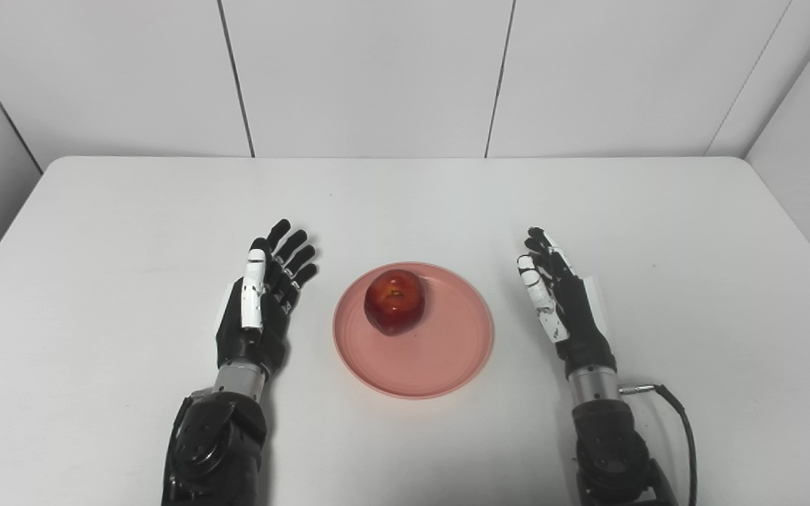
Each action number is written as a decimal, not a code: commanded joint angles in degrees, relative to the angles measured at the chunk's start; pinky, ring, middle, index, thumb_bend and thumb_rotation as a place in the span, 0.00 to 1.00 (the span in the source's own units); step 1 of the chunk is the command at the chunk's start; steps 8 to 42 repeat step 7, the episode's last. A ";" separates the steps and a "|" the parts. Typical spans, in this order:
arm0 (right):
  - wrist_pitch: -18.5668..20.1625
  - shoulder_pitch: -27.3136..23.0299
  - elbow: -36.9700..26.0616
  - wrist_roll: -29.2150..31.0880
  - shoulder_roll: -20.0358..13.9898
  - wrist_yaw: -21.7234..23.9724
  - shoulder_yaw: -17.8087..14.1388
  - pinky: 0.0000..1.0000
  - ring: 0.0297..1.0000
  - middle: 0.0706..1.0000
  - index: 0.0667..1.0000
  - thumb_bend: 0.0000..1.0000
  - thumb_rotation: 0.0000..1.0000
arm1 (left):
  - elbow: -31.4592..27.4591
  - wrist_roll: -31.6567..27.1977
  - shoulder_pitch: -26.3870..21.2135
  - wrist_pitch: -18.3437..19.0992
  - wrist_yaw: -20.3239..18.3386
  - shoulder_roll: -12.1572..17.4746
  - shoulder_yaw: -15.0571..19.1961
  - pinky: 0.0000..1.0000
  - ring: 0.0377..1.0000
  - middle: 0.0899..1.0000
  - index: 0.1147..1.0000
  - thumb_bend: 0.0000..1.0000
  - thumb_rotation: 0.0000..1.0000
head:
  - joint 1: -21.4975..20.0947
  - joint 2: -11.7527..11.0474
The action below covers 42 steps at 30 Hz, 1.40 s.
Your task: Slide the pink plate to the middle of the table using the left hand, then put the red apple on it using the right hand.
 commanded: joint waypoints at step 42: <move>-3.57 -1.38 1.61 0.70 1.18 -0.60 0.85 0.81 0.88 0.89 0.90 0.34 1.00 | 0.33 0.37 -0.50 0.42 0.13 0.45 -0.09 0.89 0.88 0.89 0.88 0.38 1.00 | 0.49 0.27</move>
